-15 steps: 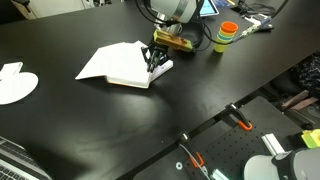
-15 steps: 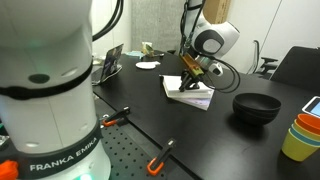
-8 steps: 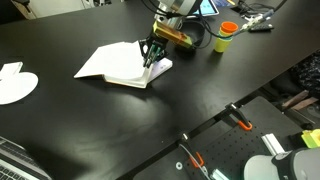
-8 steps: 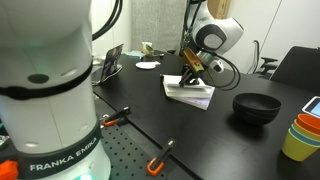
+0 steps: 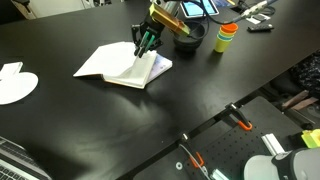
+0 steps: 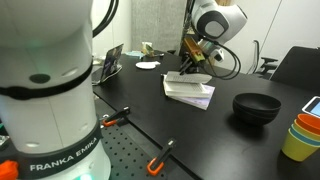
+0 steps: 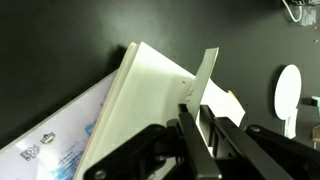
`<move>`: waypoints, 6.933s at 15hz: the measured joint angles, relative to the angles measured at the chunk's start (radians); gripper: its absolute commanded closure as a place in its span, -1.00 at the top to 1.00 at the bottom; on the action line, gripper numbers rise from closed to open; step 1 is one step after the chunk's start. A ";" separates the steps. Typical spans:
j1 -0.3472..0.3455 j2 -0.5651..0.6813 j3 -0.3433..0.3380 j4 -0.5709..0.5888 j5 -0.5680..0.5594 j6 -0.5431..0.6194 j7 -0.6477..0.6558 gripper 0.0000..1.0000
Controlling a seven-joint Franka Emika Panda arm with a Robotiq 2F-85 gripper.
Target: Open the book, then flip a few pages
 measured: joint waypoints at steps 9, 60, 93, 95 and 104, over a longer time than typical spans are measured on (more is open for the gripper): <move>0.138 -0.075 0.002 0.048 -0.007 -0.006 0.010 -0.65; 0.058 0.170 -0.034 0.092 -0.033 -0.134 0.097 1.00; 0.113 0.225 -0.080 0.140 0.251 -0.171 0.125 0.17; 0.128 0.223 -0.087 0.134 0.251 -0.141 0.141 -0.16; 0.186 0.168 -0.102 0.075 0.207 -0.032 0.188 -0.96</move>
